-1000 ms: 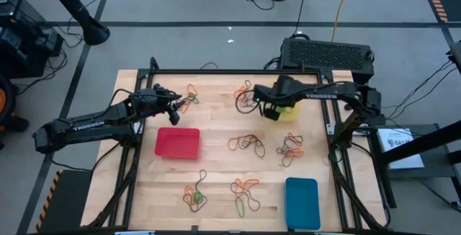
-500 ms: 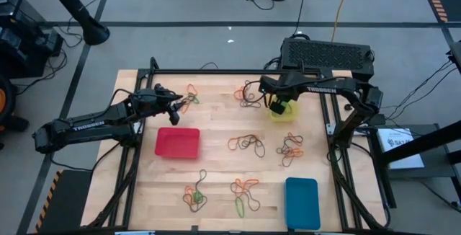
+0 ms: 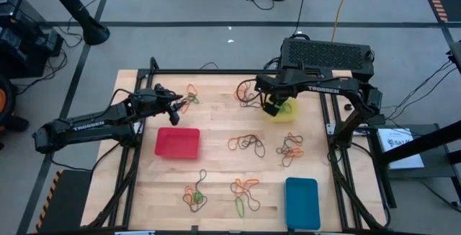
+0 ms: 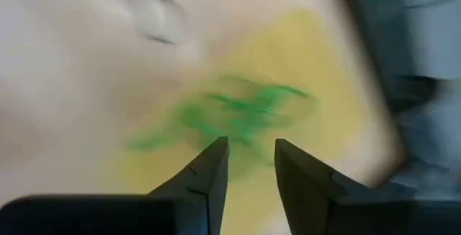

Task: Sort rubber bands into baskets
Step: Put the green rubber band into the yellow bin

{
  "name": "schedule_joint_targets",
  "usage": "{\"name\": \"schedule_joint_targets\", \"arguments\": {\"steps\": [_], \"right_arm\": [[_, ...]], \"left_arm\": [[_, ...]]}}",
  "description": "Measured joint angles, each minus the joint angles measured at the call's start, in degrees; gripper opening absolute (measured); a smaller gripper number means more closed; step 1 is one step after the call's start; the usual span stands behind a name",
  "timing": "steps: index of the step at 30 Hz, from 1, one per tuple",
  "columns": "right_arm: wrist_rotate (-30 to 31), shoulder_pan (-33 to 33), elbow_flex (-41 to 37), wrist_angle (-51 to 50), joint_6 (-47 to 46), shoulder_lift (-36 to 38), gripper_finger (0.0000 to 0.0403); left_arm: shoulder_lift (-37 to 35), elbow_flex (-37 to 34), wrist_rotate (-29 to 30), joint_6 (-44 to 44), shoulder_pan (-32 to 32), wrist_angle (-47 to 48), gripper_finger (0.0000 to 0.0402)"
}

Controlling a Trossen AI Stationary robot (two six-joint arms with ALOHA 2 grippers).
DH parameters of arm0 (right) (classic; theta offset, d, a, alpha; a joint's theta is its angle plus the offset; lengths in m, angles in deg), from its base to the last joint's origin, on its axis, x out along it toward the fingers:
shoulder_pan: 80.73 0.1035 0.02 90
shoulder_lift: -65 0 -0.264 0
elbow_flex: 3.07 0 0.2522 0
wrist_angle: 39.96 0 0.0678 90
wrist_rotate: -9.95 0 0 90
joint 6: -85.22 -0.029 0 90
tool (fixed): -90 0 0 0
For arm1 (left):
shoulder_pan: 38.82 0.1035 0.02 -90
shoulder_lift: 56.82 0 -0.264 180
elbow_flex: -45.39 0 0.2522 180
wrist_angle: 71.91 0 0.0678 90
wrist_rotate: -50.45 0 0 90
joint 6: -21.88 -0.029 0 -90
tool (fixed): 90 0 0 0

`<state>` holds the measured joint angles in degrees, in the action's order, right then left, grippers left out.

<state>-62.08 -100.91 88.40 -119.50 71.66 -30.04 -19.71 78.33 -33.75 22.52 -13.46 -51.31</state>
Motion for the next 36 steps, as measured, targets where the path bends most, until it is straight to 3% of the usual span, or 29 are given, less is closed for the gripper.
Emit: {"name": "schedule_joint_targets", "arguments": {"steps": [4, 8, 15, 20, 25, 33, 36], "right_arm": [[-12.86, 4.29, 1.44, 5.43, -3.07, 0.05, 0.0111], [-19.27, 12.00, 1.44, 12.62, -1.77, -0.06, 0.0111], [-19.38, 27.17, 1.42, 28.46, 6.11, -3.13, 0.0112], [-19.38, 34.19, 1.42, 41.00, 15.30, -8.05, 0.0112], [-19.35, 37.11, 1.40, 52.07, 35.08, -14.86, 0.0112], [-19.86, 37.52, 1.40, 80.80, 51.34, -28.33, 0.0112], [-25.28, 37.47, 1.35, 91.00, 54.41, -31.81, 0.0112]], "left_arm": [[-0.01, 0.00, 0.00, -0.01, 0.00, 0.05, 0.0148], [0.01, 0.00, 0.00, -0.03, 0.00, 0.08, 0.0148], [-0.01, 0.00, -0.02, -0.03, -0.02, 0.04, 0.0148], [-0.01, 0.00, -2.85, 0.08, -0.02, -0.36, 0.0148], [-0.01, 0.00, -4.31, 0.57, -0.02, -0.36, 0.0148], [-0.01, 0.00, -4.72, 2.01, -0.02, -0.32, 0.0148], [0.00, 0.00, -5.39, 2.07, 0.00, -0.32, 0.0148]]}}
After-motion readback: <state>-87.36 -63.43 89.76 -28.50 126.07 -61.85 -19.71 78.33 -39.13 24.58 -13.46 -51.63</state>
